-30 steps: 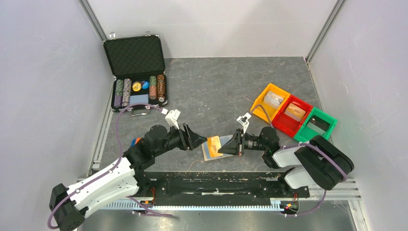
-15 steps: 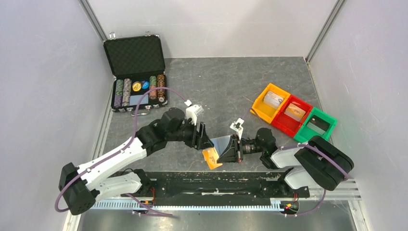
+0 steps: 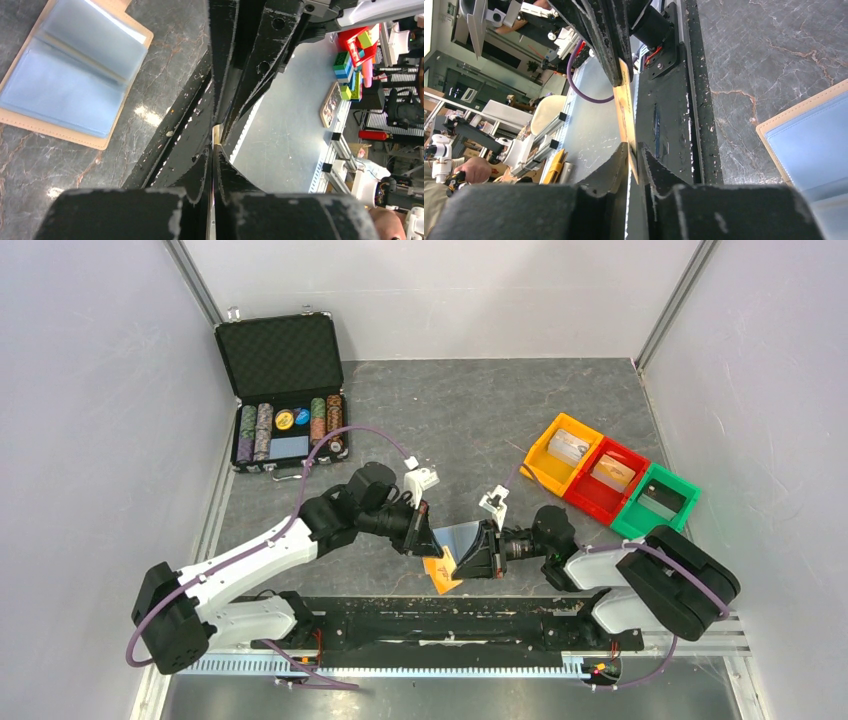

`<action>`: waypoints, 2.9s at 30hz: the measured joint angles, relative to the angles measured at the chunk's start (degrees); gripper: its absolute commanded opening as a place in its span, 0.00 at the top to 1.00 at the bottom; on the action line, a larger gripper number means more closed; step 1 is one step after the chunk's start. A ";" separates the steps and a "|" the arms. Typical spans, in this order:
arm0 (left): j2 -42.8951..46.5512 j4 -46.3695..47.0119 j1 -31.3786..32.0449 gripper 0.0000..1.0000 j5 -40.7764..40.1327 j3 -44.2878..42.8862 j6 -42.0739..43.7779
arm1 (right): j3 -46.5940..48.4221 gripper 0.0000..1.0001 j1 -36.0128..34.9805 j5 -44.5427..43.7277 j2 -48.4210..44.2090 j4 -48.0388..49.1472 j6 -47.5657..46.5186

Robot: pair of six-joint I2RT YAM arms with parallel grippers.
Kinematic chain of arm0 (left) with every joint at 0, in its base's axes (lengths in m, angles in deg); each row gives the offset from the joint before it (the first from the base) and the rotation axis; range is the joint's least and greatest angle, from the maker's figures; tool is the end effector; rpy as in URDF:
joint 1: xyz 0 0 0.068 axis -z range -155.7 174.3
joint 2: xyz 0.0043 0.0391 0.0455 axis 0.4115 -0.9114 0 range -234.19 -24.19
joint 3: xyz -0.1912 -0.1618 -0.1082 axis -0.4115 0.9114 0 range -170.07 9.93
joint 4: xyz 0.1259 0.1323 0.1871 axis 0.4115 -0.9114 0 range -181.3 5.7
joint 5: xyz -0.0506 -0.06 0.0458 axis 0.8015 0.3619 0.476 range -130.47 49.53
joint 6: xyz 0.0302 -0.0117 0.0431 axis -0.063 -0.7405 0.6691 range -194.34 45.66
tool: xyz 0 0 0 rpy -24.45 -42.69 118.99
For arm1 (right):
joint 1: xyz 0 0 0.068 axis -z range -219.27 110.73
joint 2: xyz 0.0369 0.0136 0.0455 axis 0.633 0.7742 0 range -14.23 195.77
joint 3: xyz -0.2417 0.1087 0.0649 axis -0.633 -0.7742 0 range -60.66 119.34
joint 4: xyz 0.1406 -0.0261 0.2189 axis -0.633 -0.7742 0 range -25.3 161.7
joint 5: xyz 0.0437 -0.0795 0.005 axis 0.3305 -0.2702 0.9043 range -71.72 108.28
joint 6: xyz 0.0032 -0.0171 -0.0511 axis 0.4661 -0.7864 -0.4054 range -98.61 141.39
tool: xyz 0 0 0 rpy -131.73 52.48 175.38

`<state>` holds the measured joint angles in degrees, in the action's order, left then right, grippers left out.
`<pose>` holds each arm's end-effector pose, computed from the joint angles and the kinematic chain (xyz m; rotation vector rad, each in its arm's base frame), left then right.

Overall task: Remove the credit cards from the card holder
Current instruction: Place the credit card in the storage box.

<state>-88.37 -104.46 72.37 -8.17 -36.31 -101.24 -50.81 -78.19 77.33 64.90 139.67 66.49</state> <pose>0.1452 -0.1901 0.2685 0.7859 2.3340 -1.2827 0.1406 0.1527 0.1627 -0.8602 1.7737 1.8538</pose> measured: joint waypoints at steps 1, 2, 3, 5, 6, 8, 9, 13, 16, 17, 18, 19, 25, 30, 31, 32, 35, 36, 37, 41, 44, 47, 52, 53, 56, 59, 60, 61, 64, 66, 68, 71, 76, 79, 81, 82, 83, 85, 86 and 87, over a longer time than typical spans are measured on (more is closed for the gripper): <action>0.00 0.31 0.00 0.98 0.28 0.00 -0.02 | 0.00 0.68 0.02 -0.02 -0.11 -0.15 -0.02; 0.00 0.66 0.00 0.98 0.39 0.00 -0.02 | 0.00 0.62 0.02 -0.44 -0.48 -0.72 -0.35; 0.00 0.90 -0.02 0.98 0.37 0.00 -0.02 | 0.00 0.61 0.17 -0.83 -1.03 -1.49 -0.74; 0.00 1.49 -0.13 0.98 0.04 0.09 -0.07 | 0.02 0.54 0.72 -1.86 -2.45 -3.54 -1.60; 0.00 2.14 -0.24 0.98 -0.39 0.26 -0.22 | 0.04 0.50 1.46 -2.58 -3.58 -5.18 -2.14; 0.13 3.91 -0.79 0.98 -1.31 1.22 -1.07 | 0.04 0.45 3.61 -4.42 -6.12 -8.17 -2.82; 0.35 4.83 -1.11 0.98 -2.03 1.97 -1.73 | 0.04 0.40 4.59 -5.44 -7.41 -9.44 -3.04; 3.26 10.86 -2.84 0.98 -5.95 7.19 -7.45 | 0.11 0.33 8.13 -10.36 -14.05 -15.78 -4.22; 5.86 16.79 -3.39 0.98 -9.75 10.88 -13.25 | 0.44 0.32 8.81 -14.01 -18.18 -19.56 -4.44; 6.56 19.52 -3.39 0.98 -10.71 12.15 -15.41 | 0.55 0.32 8.92 -15.21 -19.34 -20.50 -4.39; 7.02 22.29 -3.39 0.98 -11.69 13.31 -17.55 | 0.59 0.32 9.09 -16.55 -20.55 -21.40 -4.15; 7.26 24.17 -3.39 0.98 -12.46 14.10 -18.97 | 0.59 0.32 9.16 -17.86 -21.55 -22.10 -3.91; 6.49 38.07 -3.39 0.98 -15.30 18.47 -28.26 | 0.59 0.40 9.31 -26.45 -25.97 -23.58 -1.40; 5.57 45.66 -3.37 0.98 -16.63 19.93 -31.80 | -0.50 0.47 9.51 -28.06 -24.70 -19.67 3.19; 5.57 46.90 -3.37 0.98 -17.07 20.48 -32.30 | -1.16 0.49 9.51 -28.06 -24.20 -18.18 4.39; 5.57 48.13 -3.37 0.98 -17.44 21.18 -32.92 | -1.73 0.50 9.51 -28.09 -23.78 -17.11 5.31; 5.55 50.38 -3.39 0.98 -18.62 22.69 -33.99 | -3.87 0.55 9.51 -28.09 -22.36 -13.31 8.44; 5.51 50.86 -3.39 0.98 -18.82 22.99 -34.16 | -4.33 0.57 9.51 -28.06 -21.90 -12.28 9.33; 5.46 51.28 -3.37 0.98 -18.95 23.19 -34.29 | -4.68 0.58 9.51 -28.04 -21.35 -11.15 10.16; 5.40 53.22 -3.37 0.98 -20.17 23.87 -35.32 | -5.27 0.64 9.51 -27.89 -19.50 -6.21 13.25; 5.40 54.14 -3.37 0.98 -20.65 24.20 -35.65 | -5.81 0.70 9.51 -27.82 -18.12 -2.40 15.45; 5.40 55.04 -3.37 0.98 -21.24 24.28 -35.85 | -6.05 0.73 9.51 -27.69 -16.98 0.11 17.07; 5.29 56.72 -3.37 0.98 -21.68 24.76 -36.44 | -6.27 0.77 9.53 -27.67 -16.26 3.13 18.84; 5.22 57.16 -3.39 0.98 -21.70 24.90 -36.57 | -6.27 0.79 9.53 -27.67 -16.17 3.45 19.02; 5.01 57.99 -3.39 0.98 -21.75 25.14 -36.72 | -6.32 0.83 9.53 -27.80 -15.58 4.46 19.63; 4.90 58.58 -3.37 0.98 -21.75 25.24 -36.74 | -6.32 0.92 9.53 -27.93 -14.82 5.16 20.26; 4.85 58.82 -3.37 0.98 -21.77 25.29 -36.74 | -6.32 0.98 9.53 -27.93 -14.56 5.42 20.48; 4.76 59.08 -3.37 0.96 -21.77 25.31 -36.76 | -6.32 1.00 9.53 -28.00 -14.38 5.68 20.76; 4.55 59.41 -3.39 0.70 -21.79 25.31 -36.72 | -6.32 1.00 9.53 -28.20 -14.14 6.38 21.51; 4.55 58.90 -3.39 0.51 -21.86 25.31 -36.65 | -6.32 1.00 9.62 -28.24 -14.16 6.71 21.55; 4.74 57.09 -3.37 0.38 -21.84 25.24 -36.35 | -6.29 1.00 10.34 -28.00 -14.23 6.64 21.33; 5.79 51.23 -3.37 0.19 -21.88 24.65 -35.21 | -5.53 1.00 13.57 -27.17 -14.73 3.85 20.11; 8.94 37.29 -3.37 0.00 -22.82 19.98 -30.14 | 0.28 1.00 20.09 -23.69 -16.98 -8.24 14.21; 11.13 28.85 -3.39 0.00 -23.67 16.50 -26.14 | 6.12 1.00 23.10 -22.10 -18.53 -18.91 8.00; 12.31 22.71 -3.37 0.00 -24.55 14.08 -23.02 | 10.71 1.00 25.31 -21.40 -19.06 -27.56 3.06; 12.66 19.96 -3.37 0.00 -24.98 12.92 -21.59 | 13.05 1.00 26.49 -21.33 -19.10 -31.71 0.61; 12.96 16.81 -3.37 0.00 -25.68 11.58 -20.00 | 15.72 1.00 28.09 -21.29 -19.15 -36.59 -2.12; 13.16 10.56 -3.37 0.00 -27.10 8.76 -16.72 | 18.99 1.00 30.84 -21.35 -19.28 -43.50 -5.95; 13.18 8.09 -3.37 0.00 -27.78 7.65 -15.39 | 20.59 1.00 32.50 -21.35 -19.30 -47.12 -7.85; 13.16 4.90 -3.37 0.00 -28.37 6.27 -13.77 | 22.36 1.00 34.71 -21.29 -19.28 -51.41 -10.05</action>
<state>-75.22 -99.57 69.01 -36.54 -30.03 -115.01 -28.45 -43.48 56.04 45.63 88.26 56.44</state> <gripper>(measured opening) 0.995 0.006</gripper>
